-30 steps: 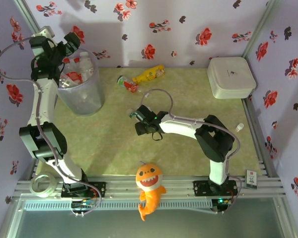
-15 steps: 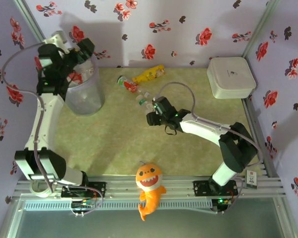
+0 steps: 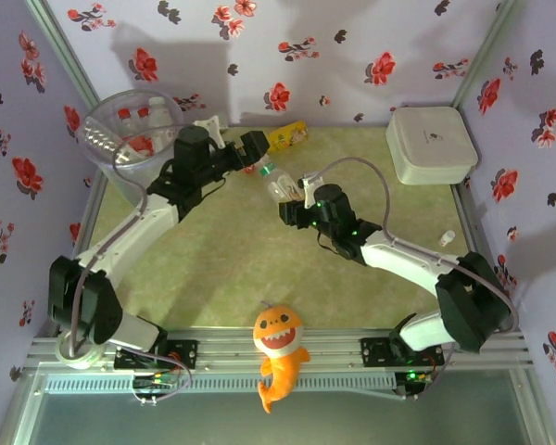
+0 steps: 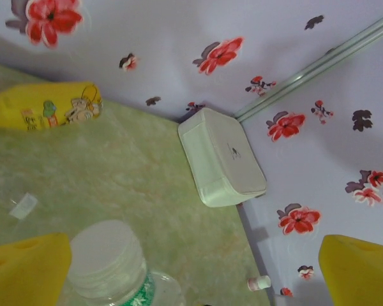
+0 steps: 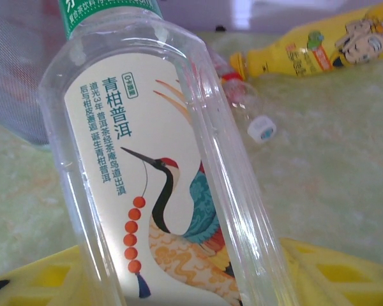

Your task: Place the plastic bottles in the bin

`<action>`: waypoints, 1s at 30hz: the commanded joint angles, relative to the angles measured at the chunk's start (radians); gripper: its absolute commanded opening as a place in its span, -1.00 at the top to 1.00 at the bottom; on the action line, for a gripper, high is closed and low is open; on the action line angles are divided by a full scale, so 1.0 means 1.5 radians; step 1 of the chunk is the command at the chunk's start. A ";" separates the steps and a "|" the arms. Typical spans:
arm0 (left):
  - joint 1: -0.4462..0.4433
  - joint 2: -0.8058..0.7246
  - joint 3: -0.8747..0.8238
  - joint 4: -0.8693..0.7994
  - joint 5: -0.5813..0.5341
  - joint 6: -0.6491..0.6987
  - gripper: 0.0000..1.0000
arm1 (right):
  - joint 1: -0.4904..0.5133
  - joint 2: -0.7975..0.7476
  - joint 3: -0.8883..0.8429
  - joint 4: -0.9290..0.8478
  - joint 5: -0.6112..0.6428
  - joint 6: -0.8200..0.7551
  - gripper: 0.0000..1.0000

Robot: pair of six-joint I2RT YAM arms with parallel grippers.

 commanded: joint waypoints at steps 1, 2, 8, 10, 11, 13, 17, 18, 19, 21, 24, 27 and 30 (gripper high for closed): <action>-0.009 0.019 -0.019 0.088 -0.028 -0.059 -0.98 | 0.012 -0.030 -0.017 0.101 -0.002 0.000 -0.14; -0.010 0.027 -0.020 0.093 -0.028 -0.063 -0.96 | 0.015 -0.032 -0.020 0.107 -0.001 0.005 -0.14; -0.029 0.062 -0.010 0.100 -0.016 -0.074 -0.74 | 0.030 -0.028 -0.019 0.122 0.012 0.003 -0.15; -0.033 0.066 -0.009 0.105 -0.011 -0.078 -0.60 | 0.030 -0.020 -0.017 0.125 0.012 0.002 -0.15; -0.035 0.067 -0.009 0.105 -0.011 -0.080 -0.54 | 0.031 -0.017 -0.017 0.127 0.013 0.000 -0.16; -0.036 0.069 -0.011 0.104 -0.010 -0.081 -0.37 | 0.031 -0.011 -0.017 0.133 0.014 0.002 -0.16; -0.036 0.068 -0.010 0.100 -0.010 -0.081 -0.07 | 0.031 -0.001 -0.012 0.133 0.015 0.001 -0.18; -0.037 0.068 -0.009 0.098 -0.010 -0.080 -0.01 | 0.031 0.000 -0.010 0.131 0.014 0.002 -0.19; -0.037 0.068 -0.007 0.096 -0.011 -0.079 0.05 | 0.031 0.002 -0.008 0.127 0.014 0.002 -0.20; -0.035 0.069 -0.003 0.091 -0.011 -0.075 0.14 | 0.032 0.003 -0.005 0.121 0.012 0.004 -0.25; -0.033 0.072 0.002 0.090 -0.012 -0.074 0.23 | 0.031 0.000 -0.002 0.106 0.014 0.005 -0.47; -0.025 0.070 0.012 0.083 -0.012 -0.065 0.31 | 0.025 -0.013 -0.003 0.091 0.025 0.007 -0.84; -0.003 0.062 0.038 0.053 -0.012 -0.031 0.35 | 0.011 -0.041 -0.013 0.082 0.027 0.009 -0.99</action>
